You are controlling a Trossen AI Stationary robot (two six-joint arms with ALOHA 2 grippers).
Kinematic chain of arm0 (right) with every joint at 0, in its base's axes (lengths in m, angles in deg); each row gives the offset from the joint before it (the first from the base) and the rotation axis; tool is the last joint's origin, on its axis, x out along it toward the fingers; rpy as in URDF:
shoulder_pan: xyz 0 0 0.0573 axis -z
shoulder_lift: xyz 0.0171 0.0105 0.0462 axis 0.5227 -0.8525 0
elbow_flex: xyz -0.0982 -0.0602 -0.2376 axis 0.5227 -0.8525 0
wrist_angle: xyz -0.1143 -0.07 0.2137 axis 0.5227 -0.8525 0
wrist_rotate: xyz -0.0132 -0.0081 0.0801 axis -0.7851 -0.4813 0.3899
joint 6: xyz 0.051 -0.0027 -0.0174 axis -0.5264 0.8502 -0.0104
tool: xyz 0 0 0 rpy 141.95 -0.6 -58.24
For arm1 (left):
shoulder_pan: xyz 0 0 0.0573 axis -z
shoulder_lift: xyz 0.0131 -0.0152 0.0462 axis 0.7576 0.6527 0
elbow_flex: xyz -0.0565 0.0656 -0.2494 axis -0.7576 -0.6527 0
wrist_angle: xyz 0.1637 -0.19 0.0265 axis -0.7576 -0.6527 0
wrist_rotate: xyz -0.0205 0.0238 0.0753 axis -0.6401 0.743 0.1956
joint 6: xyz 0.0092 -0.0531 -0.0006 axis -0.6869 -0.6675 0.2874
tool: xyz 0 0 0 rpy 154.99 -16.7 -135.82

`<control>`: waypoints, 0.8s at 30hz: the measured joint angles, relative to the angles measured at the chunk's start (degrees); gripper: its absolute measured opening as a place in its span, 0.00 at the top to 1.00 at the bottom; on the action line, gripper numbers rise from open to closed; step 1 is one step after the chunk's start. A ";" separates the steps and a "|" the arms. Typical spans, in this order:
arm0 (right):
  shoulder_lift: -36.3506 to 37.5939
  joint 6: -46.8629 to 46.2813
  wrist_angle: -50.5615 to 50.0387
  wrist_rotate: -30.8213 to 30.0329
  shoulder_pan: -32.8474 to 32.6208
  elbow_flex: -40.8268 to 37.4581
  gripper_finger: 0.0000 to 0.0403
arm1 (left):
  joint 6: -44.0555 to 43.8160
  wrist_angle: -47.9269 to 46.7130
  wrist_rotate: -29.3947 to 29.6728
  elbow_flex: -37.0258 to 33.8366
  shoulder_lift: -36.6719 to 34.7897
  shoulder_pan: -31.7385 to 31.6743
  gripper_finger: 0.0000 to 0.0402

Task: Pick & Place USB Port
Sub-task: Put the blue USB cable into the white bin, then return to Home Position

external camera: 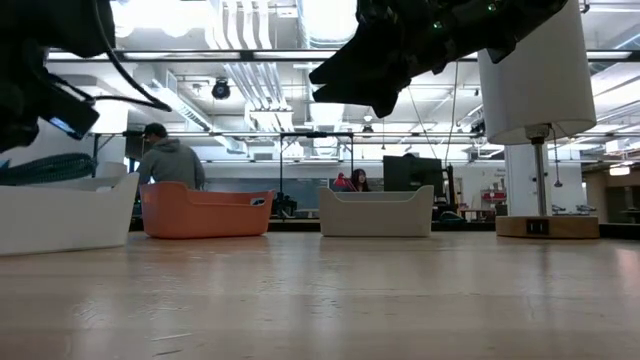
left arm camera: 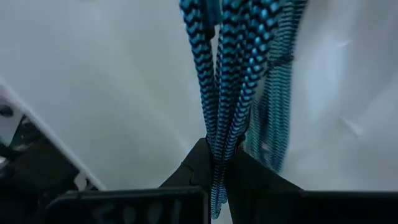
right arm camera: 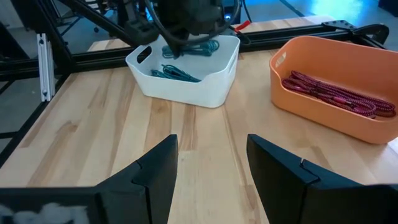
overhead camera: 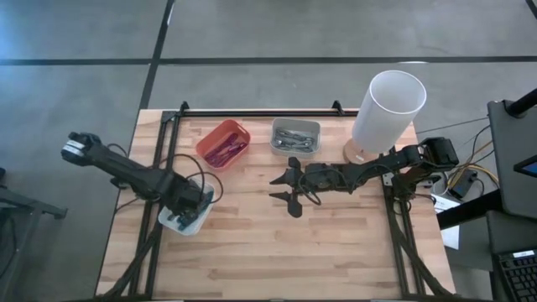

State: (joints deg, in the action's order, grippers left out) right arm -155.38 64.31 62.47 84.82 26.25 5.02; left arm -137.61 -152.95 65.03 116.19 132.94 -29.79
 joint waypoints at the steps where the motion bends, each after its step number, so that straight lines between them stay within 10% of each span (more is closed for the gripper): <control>1: 0.00 0.02 0.00 0.00 0.00 0.00 0.53 | 0.28 0.96 0.04 -0.81 0.00 -0.01 0.95; 24: -0.02 0.07 0.11 0.00 0.00 0.00 0.53 | 6.77 3.41 7.66 0.17 0.35 -0.11 0.80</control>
State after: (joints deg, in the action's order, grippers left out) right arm -155.41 64.37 62.58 84.82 26.25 5.02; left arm -130.84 -149.55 72.69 116.36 133.29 -29.90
